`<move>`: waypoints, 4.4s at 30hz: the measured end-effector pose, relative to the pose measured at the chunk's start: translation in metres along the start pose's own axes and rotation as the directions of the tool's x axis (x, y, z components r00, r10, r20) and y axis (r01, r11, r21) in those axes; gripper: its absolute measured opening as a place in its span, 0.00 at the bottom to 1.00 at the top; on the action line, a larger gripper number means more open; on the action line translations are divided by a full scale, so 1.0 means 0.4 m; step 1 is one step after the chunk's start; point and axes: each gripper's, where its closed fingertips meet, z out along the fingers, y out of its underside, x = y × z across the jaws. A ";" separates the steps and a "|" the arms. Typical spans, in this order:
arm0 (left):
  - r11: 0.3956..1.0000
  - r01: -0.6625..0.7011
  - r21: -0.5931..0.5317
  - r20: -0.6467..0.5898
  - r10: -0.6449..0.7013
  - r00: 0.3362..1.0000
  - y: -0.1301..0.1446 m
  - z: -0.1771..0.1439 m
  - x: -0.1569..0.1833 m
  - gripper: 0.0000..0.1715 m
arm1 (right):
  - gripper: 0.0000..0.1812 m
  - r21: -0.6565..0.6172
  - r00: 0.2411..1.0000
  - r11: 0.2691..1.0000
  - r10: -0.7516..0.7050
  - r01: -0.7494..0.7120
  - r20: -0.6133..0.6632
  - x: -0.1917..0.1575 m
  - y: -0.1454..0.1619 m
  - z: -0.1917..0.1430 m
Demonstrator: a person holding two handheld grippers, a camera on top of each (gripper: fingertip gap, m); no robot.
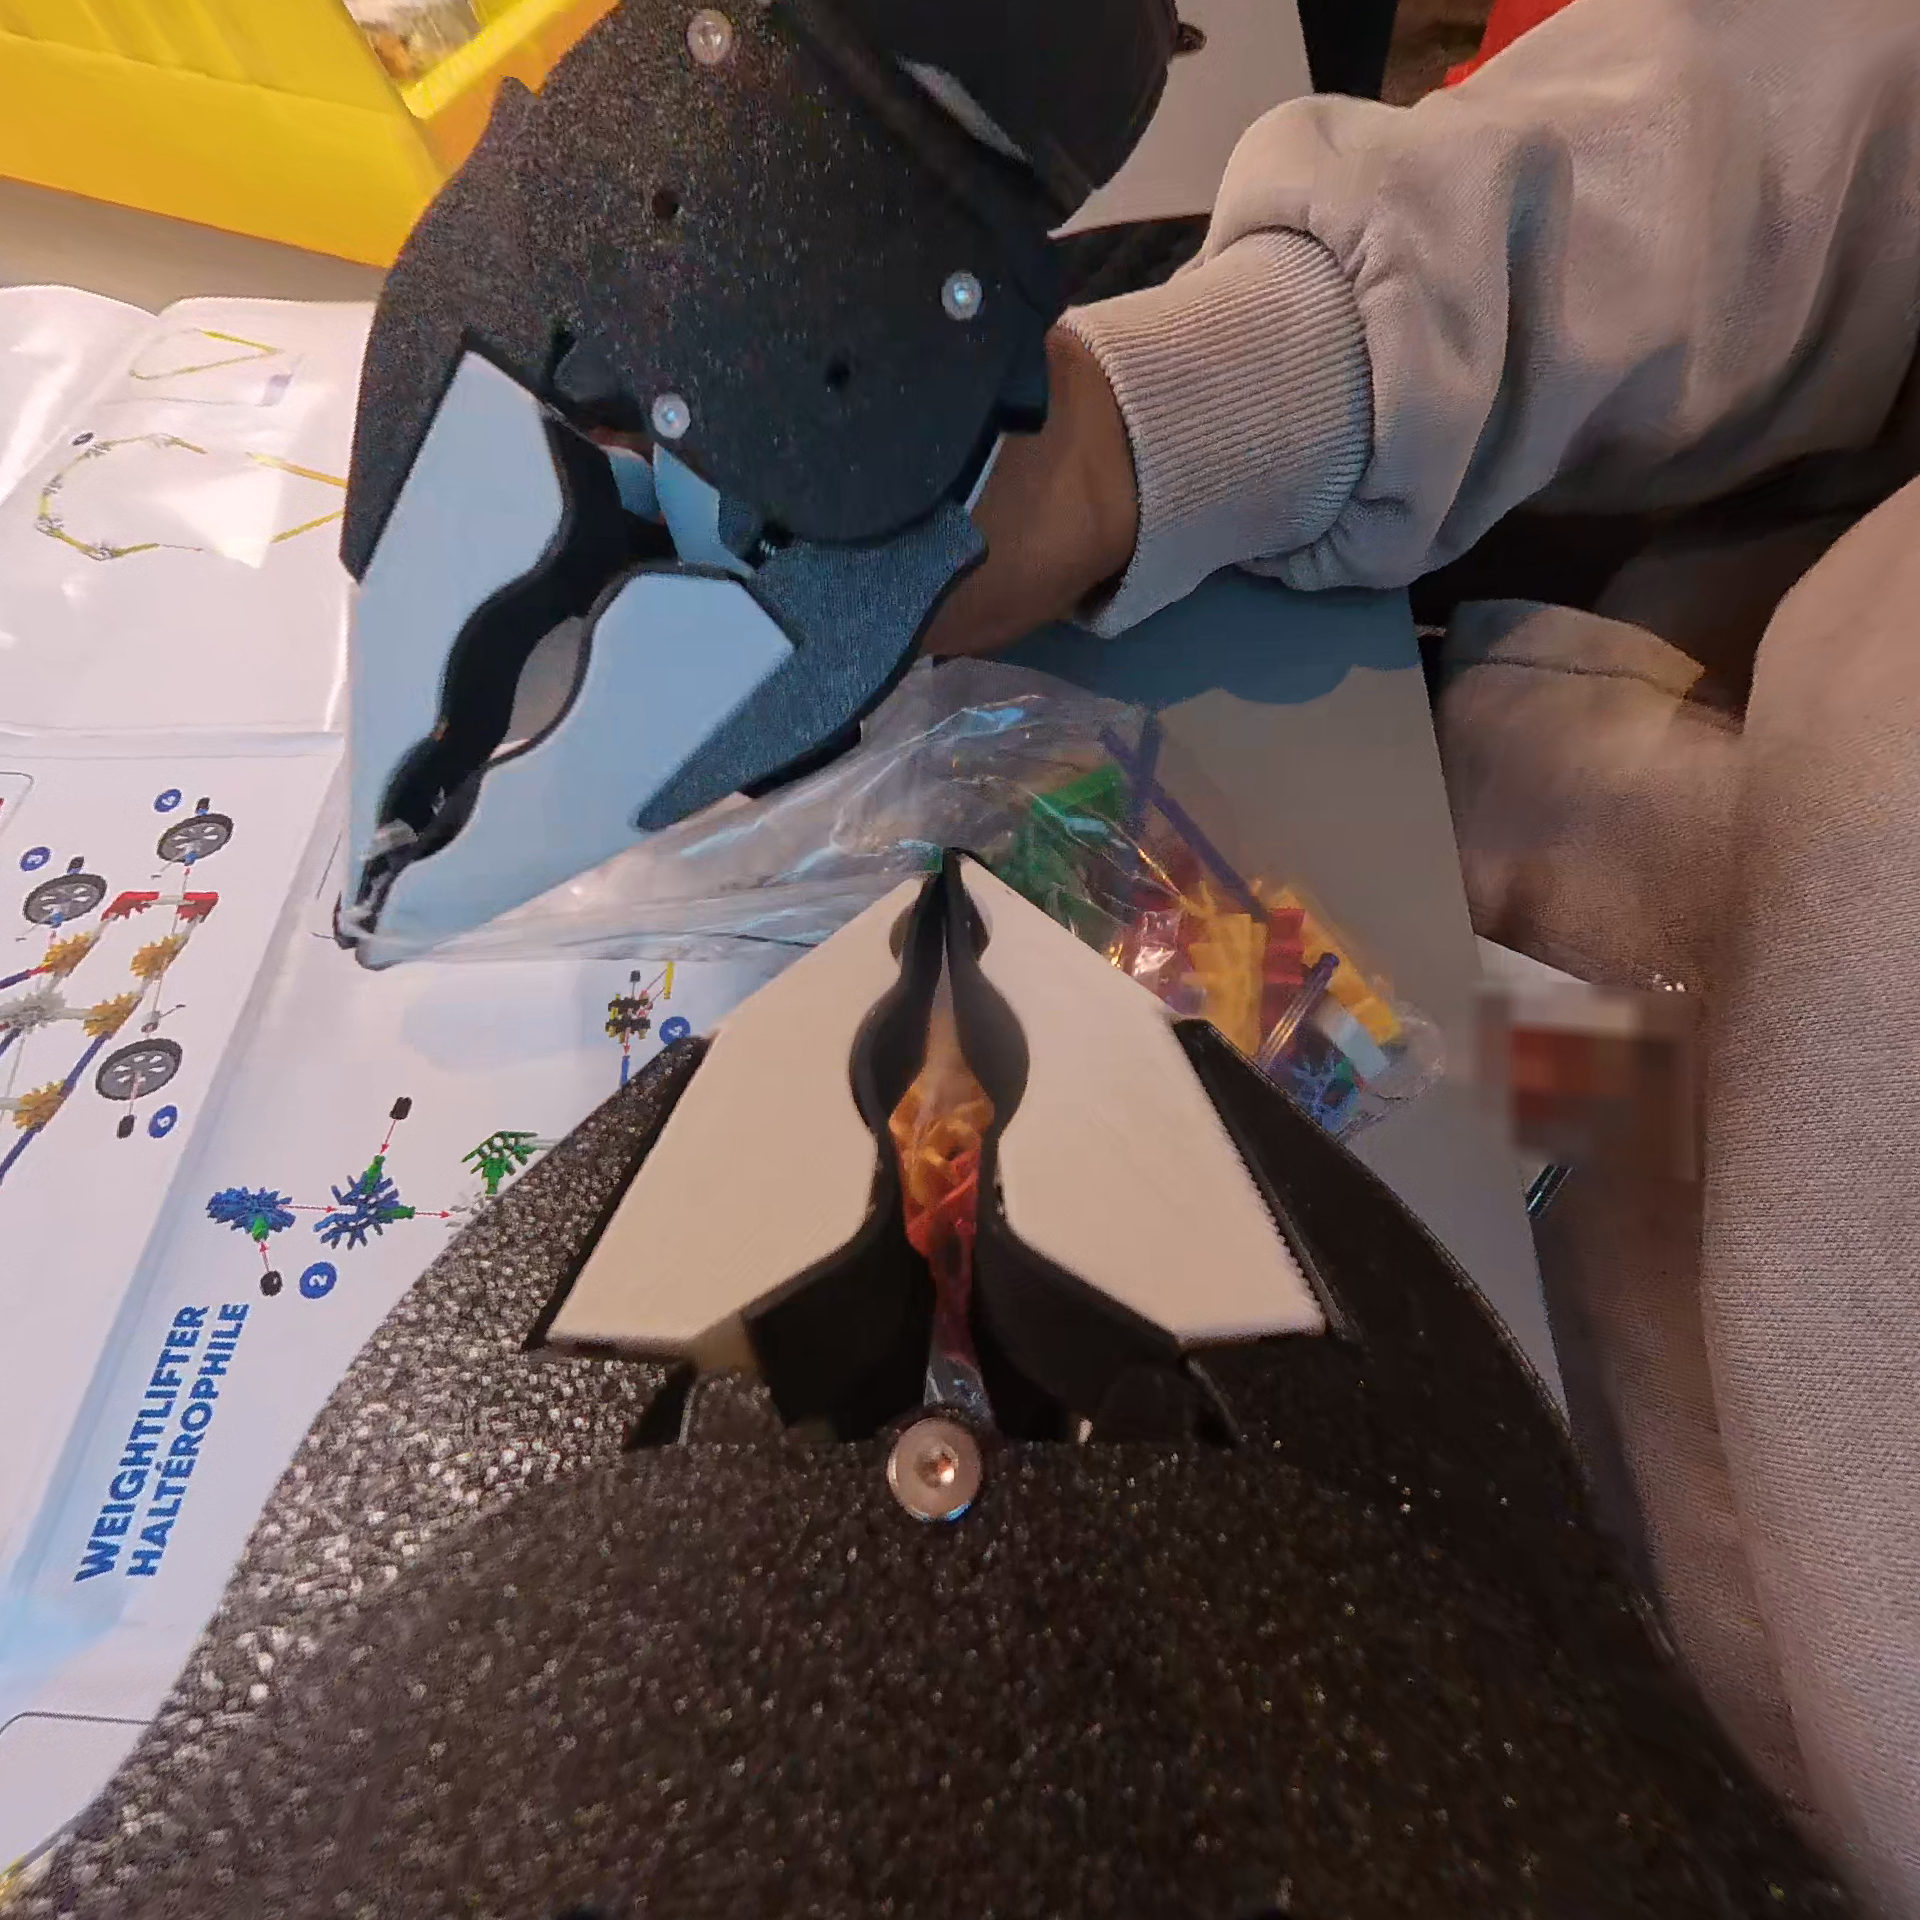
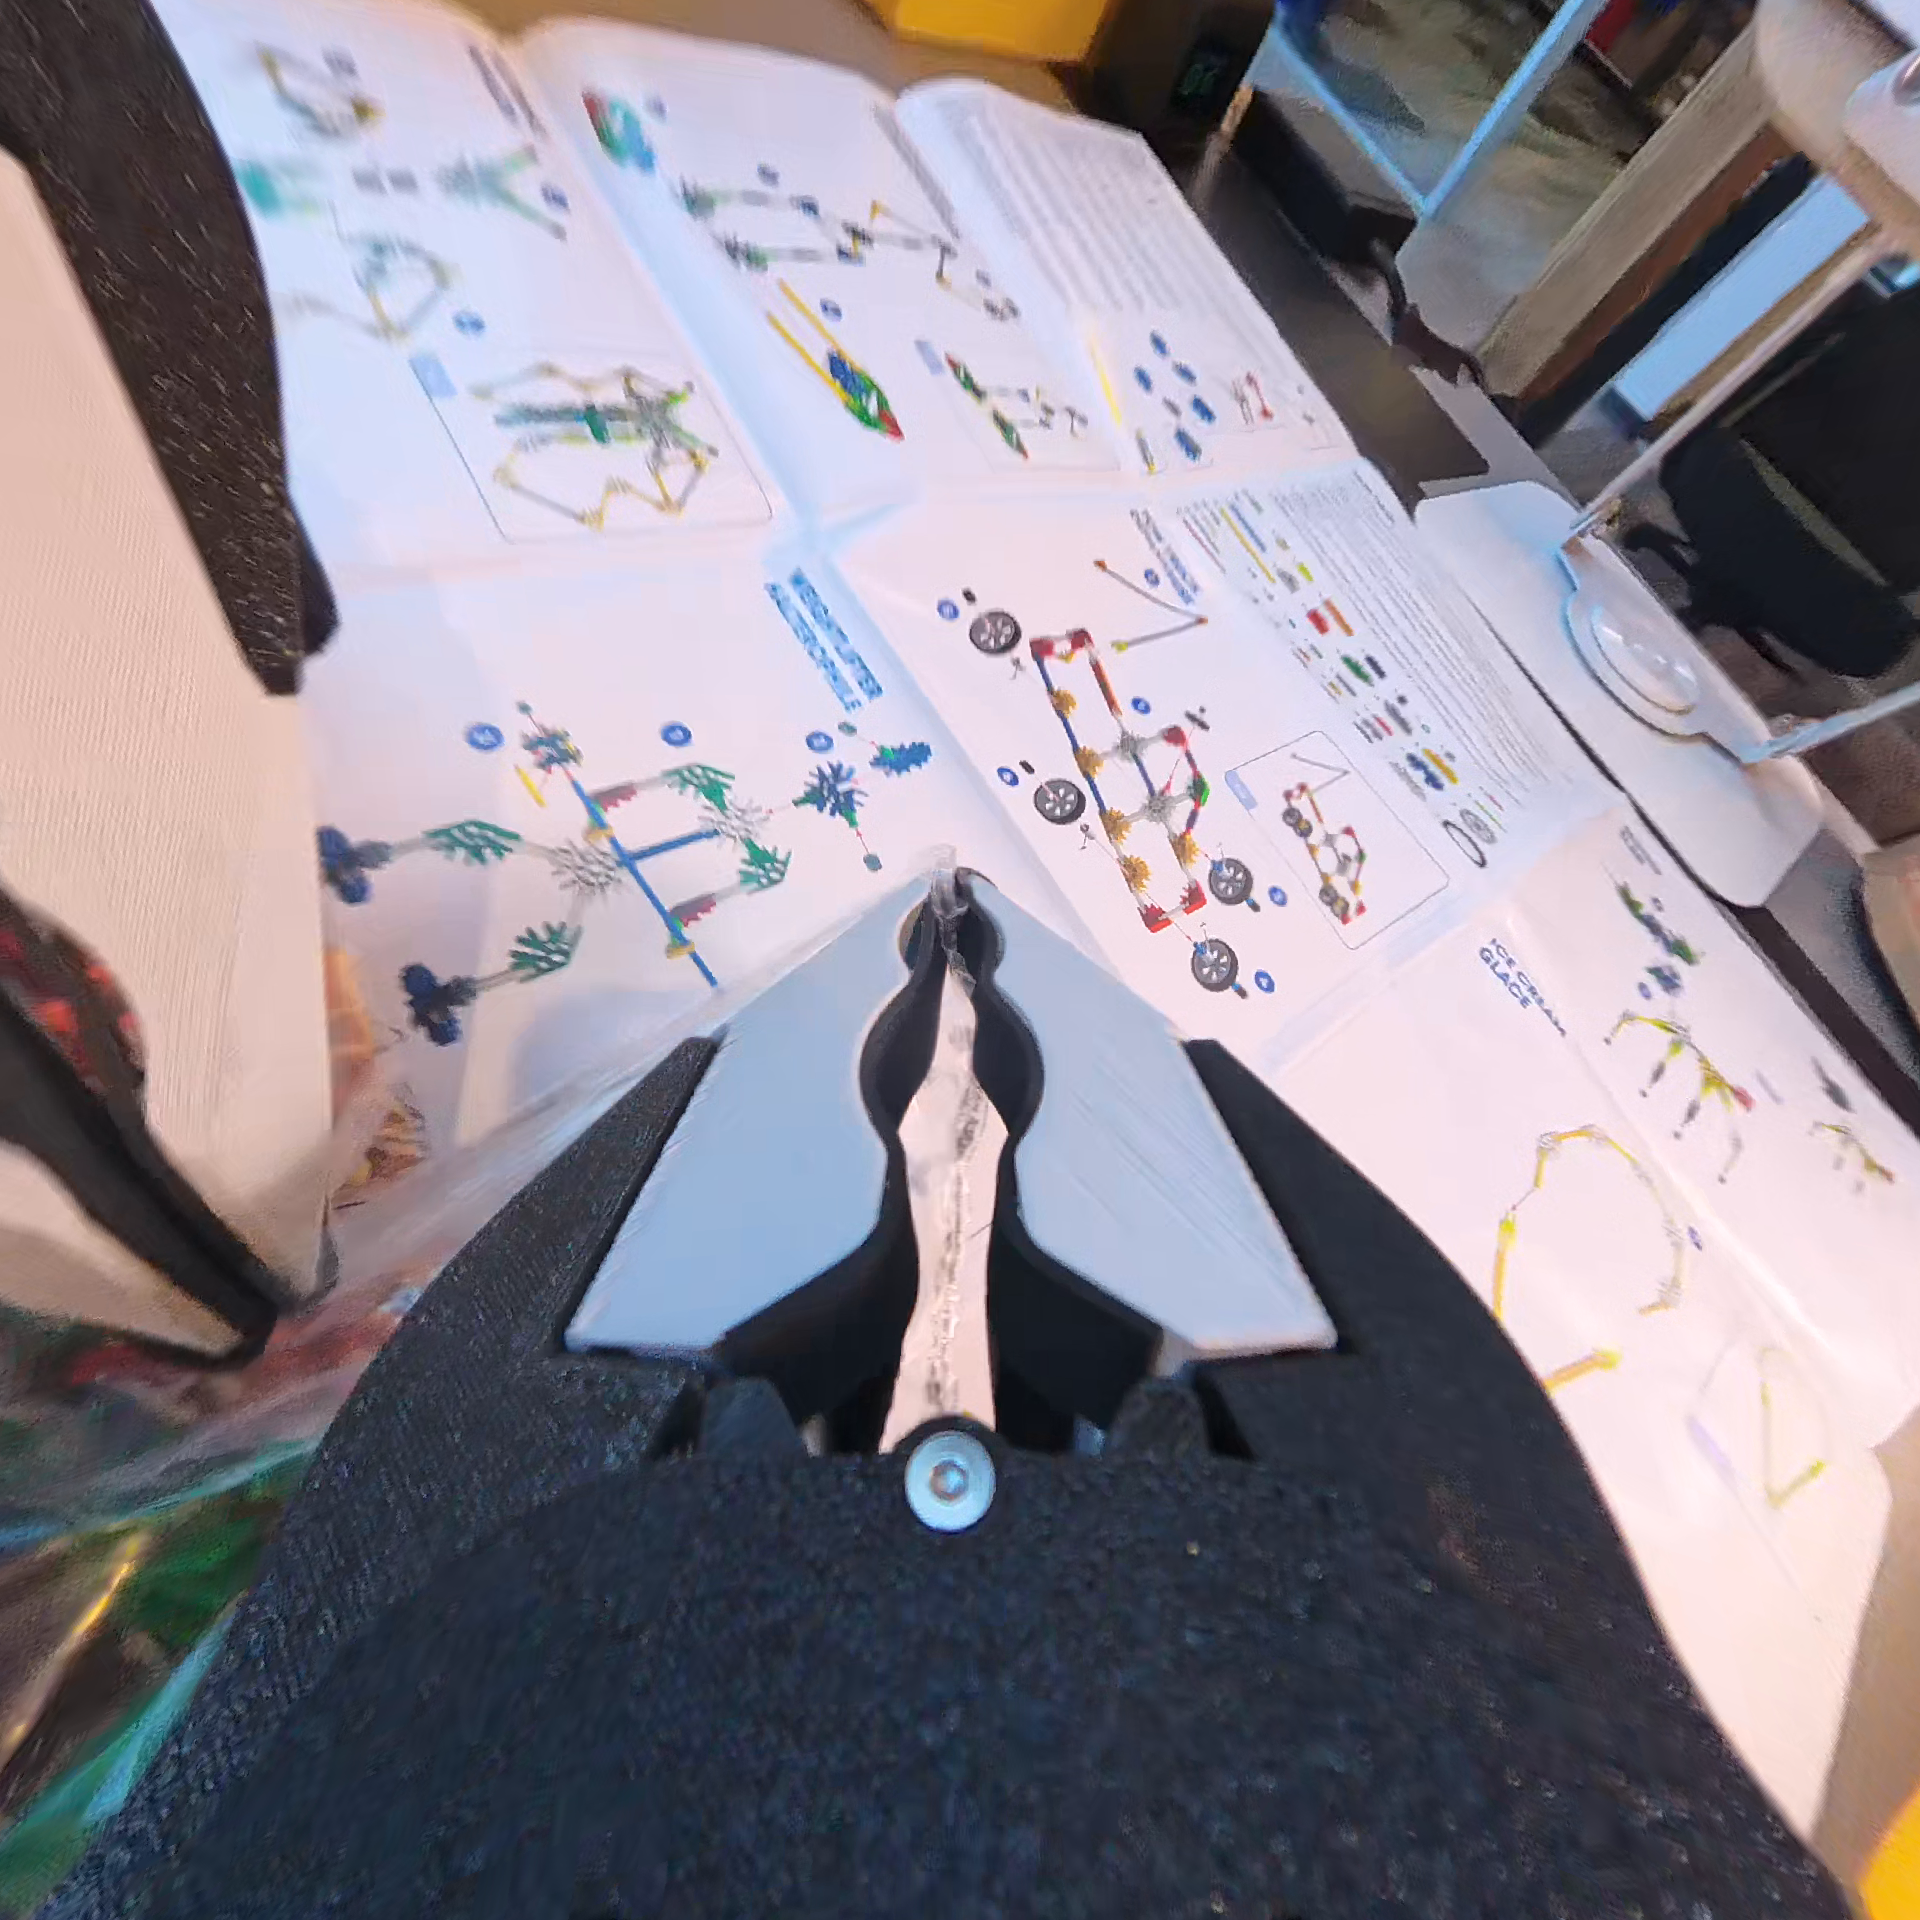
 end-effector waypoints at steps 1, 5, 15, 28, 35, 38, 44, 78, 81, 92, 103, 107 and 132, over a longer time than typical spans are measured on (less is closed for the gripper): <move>0.999 0.020 0.028 -0.014 -0.019 1.000 -0.010 -0.008 0.003 0.00 | 0.00 0.053 0.999 0.998 0.026 -0.028 0.043 -0.003 -0.022 -0.016; 0.988 0.118 0.103 0.000 -0.118 0.993 -0.030 -0.060 -0.033 0.00 | 0.00 0.151 0.973 0.972 0.153 -0.179 0.171 0.020 -0.078 -0.086; 0.933 0.231 0.277 0.147 -0.278 0.949 -0.112 -0.112 -0.129 0.18 | 0.00 0.186 0.965 0.974 0.079 -0.128 0.251 -0.030 -0.154 -0.149; 0.978 0.012 0.208 0.315 -0.079 0.946 -0.117 -0.124 -0.117 0.00 | 0.00 0.170 0.979 0.985 -0.061 0.028 0.193 -0.048 -0.184 -0.161; 0.981 -0.078 0.179 0.293 0.023 0.956 -0.127 -0.136 -0.085 0.00 | 0.00 0.184 0.973 0.981 -0.092 0.052 0.213 -0.070 -0.204 -0.169; 0.977 -0.101 0.187 0.290 0.044 0.956 -0.130 -0.137 -0.077 0.00 | 0.00 0.201 0.974 0.979 -0.030 -0.016 0.225 -0.073 -0.211 -0.160; 0.970 -0.183 0.162 0.348 0.118 0.930 -0.145 -0.162 -0.084 0.00 | 0.00 0.318 0.926 0.882 0.273 -0.349 0.261 -0.057 -0.254 -0.154; 0.948 -0.318 -0.007 0.090 0.317 0.944 -0.068 -0.155 0.076 0.00 | 0.00 0.317 0.761 0.735 0.401 -0.600 0.510 -0.177 -0.302 -0.143; 0.959 -0.284 0.024 0.049 0.283 0.958 -0.055 -0.143 0.096 0.00 | 0.00 0.325 0.800 0.772 0.364 -0.545 0.477 -0.198 -0.298 -0.132; 0.986 -0.160 0.042 -0.085 0.163 0.983 0.004 -0.092 0.154 0.00 | 0.00 0.194 0.665 0.718 0.460 -0.668 0.589 -0.244 -0.248 -0.075; 0.992 -0.116 0.046 -0.127 0.121 0.985 0.010 -0.076 0.150 0.00 | 0.00 0.254 0.730 0.718 0.490 -0.648 0.476 -0.181 -0.226 -0.033; 0.991 -0.124 0.041 -0.130 0.128 0.983 0.010 -0.075 0.148 0.00 | 0.00 0.282 0.753 0.720 0.493 -0.634 0.435 -0.158 -0.224 -0.030; 0.916 0.082 0.392 0.225 -0.182 0.957 -0.161 -0.161 -0.040 0.00 | 0.00 0.459 0.925 0.812 0.251 -0.361 0.284 -0.040 -0.274 -0.278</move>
